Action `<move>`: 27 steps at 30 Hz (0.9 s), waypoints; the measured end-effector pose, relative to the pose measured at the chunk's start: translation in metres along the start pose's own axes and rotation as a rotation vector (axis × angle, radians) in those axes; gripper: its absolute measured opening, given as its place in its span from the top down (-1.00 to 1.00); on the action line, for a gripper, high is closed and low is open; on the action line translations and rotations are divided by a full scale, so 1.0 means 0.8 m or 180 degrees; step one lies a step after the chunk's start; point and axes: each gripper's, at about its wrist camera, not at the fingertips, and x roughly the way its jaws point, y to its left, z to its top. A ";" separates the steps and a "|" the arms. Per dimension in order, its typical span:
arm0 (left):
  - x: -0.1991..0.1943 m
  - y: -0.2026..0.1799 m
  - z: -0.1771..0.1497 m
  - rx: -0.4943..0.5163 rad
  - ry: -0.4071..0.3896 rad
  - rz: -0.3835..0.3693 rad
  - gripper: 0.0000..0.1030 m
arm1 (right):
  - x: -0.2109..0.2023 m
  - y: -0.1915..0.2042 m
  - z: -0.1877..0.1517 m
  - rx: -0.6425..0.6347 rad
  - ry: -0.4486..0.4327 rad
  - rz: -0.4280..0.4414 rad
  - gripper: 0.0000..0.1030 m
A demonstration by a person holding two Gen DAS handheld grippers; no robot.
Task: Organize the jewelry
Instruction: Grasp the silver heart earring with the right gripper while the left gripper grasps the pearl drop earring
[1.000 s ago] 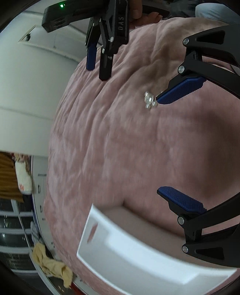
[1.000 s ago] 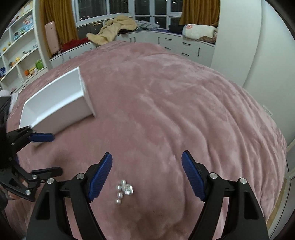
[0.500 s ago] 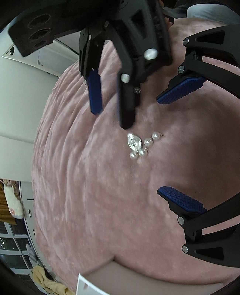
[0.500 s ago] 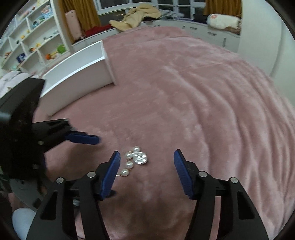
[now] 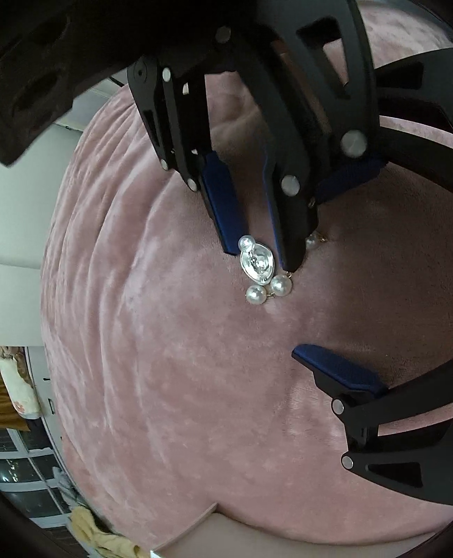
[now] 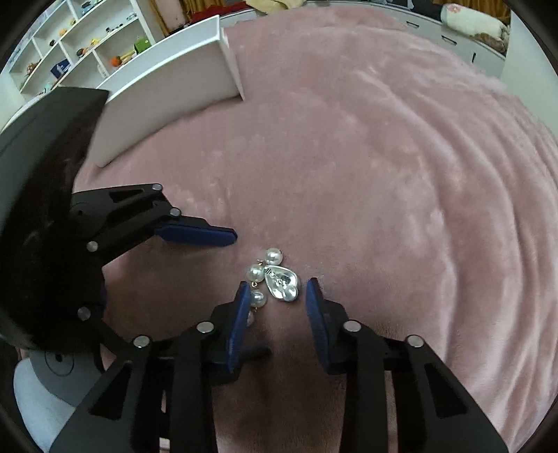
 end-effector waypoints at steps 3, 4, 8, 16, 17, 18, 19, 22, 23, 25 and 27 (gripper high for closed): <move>-0.001 0.007 0.002 -0.0095 -0.0009 -0.0075 -0.61 | -0.003 -0.001 -0.004 0.0086 -0.0084 0.0122 0.65; -0.001 0.008 0.003 -0.0124 -0.0008 -0.0101 -0.61 | -0.005 -0.001 -0.005 0.0083 -0.0096 0.0097 0.65; -0.003 0.006 0.003 -0.0098 -0.0011 -0.0093 -0.61 | -0.023 -0.007 -0.013 0.0171 -0.0223 -0.0001 0.66; -0.002 0.007 0.014 -0.0150 -0.0050 -0.0047 -0.40 | -0.075 -0.048 -0.038 0.0525 -0.0493 -0.0149 0.66; -0.002 0.007 0.015 -0.0158 -0.0057 -0.0044 -0.32 | -0.076 -0.053 -0.041 0.0554 -0.0505 -0.0150 0.66; -0.001 0.008 0.017 -0.0164 -0.0058 -0.0040 -0.28 | -0.077 -0.057 -0.042 0.0577 -0.0510 -0.0167 0.66; -0.001 0.009 0.018 -0.0166 -0.0056 -0.0028 -0.21 | -0.079 -0.061 -0.045 0.0596 -0.0515 -0.0209 0.66; -0.003 0.010 0.017 -0.0172 -0.0051 -0.0016 0.00 | -0.084 -0.068 -0.051 0.0647 -0.0527 -0.0244 0.66; -0.005 0.011 0.016 -0.0167 -0.0047 -0.0018 0.08 | -0.084 -0.069 -0.052 0.0661 -0.0532 -0.0251 0.66; -0.008 0.014 0.014 -0.0162 -0.0037 -0.0025 0.18 | -0.083 -0.069 -0.054 0.0678 -0.0539 -0.0271 0.66; -0.010 0.016 0.011 -0.0141 -0.0036 -0.0025 0.28 | -0.083 -0.068 -0.056 0.0699 -0.0550 -0.0260 0.66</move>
